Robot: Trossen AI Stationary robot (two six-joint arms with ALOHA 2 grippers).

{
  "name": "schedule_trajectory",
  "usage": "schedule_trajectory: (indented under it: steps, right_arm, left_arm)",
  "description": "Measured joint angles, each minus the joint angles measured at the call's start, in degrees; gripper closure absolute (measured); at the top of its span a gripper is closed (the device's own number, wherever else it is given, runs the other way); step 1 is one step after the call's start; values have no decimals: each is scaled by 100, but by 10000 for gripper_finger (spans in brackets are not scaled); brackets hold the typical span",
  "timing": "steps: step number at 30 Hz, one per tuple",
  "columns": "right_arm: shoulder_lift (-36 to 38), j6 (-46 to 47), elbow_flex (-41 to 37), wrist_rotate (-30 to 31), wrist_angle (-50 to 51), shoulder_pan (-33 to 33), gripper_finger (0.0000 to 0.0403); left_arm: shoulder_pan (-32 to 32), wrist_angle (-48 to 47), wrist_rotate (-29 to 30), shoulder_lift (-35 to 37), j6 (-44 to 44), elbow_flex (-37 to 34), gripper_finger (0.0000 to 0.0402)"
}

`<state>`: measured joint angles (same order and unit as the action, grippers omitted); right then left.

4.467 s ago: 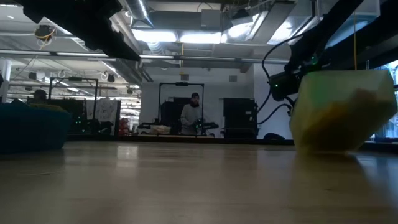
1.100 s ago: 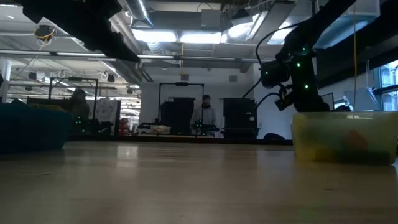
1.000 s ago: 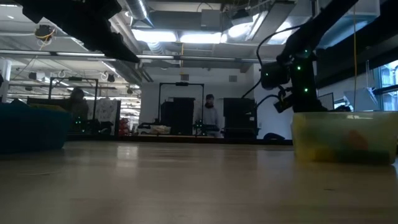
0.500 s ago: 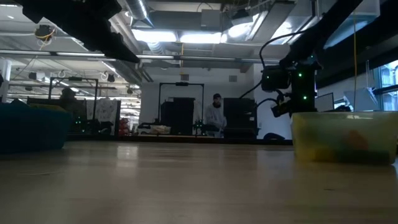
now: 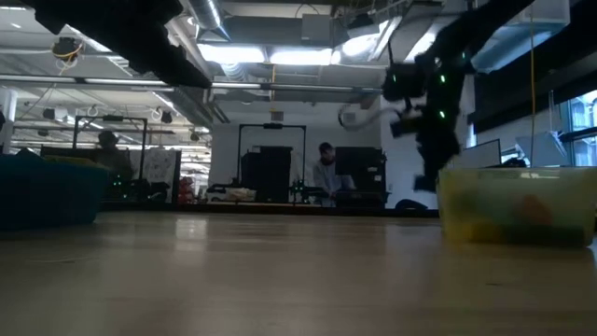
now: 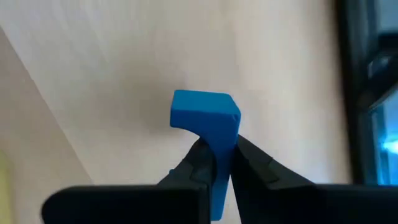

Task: Sort blocks by size
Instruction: Put the blue arch block into the blue bin

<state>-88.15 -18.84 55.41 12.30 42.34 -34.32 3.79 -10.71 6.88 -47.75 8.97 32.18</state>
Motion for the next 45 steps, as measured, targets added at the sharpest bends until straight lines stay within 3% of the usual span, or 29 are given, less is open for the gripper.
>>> schedule_trajectory:
  steps: [8, 18, 36, 45]
  right_arm:
    - [339, 252, 687, -265, -716, 749, 365]
    - [93, 395, 757, -1343, -2939, 1499, 363]
    - [-1561, 756, 776, -1747, -6374, 2642, 361]
    - [-2758, 982, 1966, -1751, -6553, 3147, 361]
  left_arm:
    - [0, -82, 12, 229, -145, 2, 190]
    - [0, -78, 12, 352, -275, 2, 190]
    - [0, -35, 25, 971, -193, 275, 190]
    - [0, 85, 80, 1224, -256, 278, 190]
